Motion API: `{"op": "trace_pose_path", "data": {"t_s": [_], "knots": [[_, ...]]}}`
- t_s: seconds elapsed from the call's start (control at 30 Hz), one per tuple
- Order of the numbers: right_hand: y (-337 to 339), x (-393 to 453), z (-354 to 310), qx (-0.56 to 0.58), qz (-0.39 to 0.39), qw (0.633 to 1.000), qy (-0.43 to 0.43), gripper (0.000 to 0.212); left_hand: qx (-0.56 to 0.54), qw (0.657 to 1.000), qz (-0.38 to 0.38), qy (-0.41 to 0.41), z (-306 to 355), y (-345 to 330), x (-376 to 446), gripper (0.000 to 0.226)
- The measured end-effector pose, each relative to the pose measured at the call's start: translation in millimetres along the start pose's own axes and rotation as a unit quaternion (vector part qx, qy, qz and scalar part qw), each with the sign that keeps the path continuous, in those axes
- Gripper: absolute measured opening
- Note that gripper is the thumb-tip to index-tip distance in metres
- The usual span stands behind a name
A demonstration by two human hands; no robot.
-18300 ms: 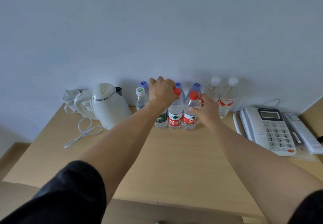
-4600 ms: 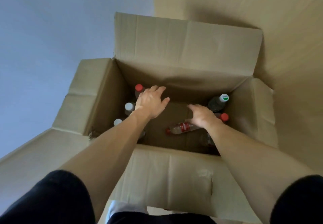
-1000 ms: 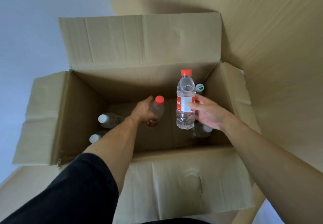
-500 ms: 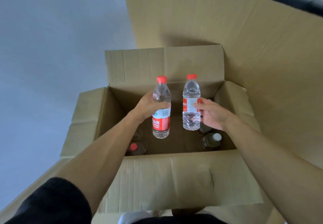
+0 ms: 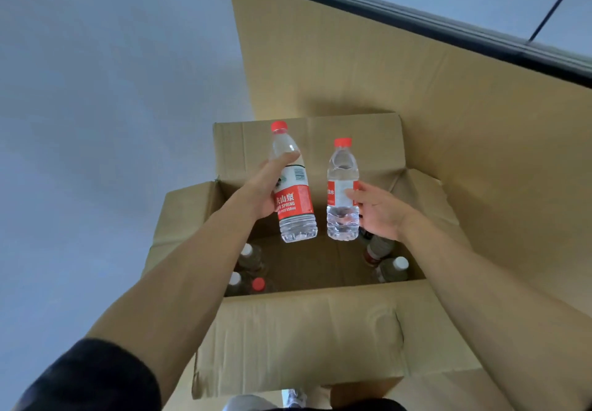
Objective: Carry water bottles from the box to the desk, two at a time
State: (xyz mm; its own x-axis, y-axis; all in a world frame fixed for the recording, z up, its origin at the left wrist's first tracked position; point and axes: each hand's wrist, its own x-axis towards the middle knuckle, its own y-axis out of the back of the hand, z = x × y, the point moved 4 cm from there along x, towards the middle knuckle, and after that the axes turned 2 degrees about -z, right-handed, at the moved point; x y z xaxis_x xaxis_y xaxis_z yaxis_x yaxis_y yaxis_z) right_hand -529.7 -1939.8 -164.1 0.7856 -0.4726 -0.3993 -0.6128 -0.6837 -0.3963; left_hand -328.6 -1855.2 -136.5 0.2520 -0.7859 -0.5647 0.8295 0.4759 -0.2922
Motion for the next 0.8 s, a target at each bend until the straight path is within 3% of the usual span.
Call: {"op": "trace_pose_path", "data": {"t_s": [0.13,0.23,0.4,0.57,0.8], "knots": [[-9,-5,-3,0.016,0.001,1.0,0.009,0.042,0.007,0.996,-0.084,0.017,2,2,-14,0.047],[-12,-7,-4,0.021,0.003,1.0,0.015,0.037,0.041,0.993,-0.108,-0.004,4,2,-20,0.051],[-19,-13,-4,0.015,-0.002,1.0,0.017,0.044,0.071,0.995,-0.044,-0.045,2,2,-27,0.059],[-19,-22,-3,0.029,-0.001,0.999,0.025,0.035,0.05,0.997,-0.024,-0.053,-2,-6,-38,0.057],[-11,-39,-5,0.059,-0.007,0.998,-0.005,0.052,0.048,0.997,0.008,-0.061,-14,-22,-63,0.055]]}}
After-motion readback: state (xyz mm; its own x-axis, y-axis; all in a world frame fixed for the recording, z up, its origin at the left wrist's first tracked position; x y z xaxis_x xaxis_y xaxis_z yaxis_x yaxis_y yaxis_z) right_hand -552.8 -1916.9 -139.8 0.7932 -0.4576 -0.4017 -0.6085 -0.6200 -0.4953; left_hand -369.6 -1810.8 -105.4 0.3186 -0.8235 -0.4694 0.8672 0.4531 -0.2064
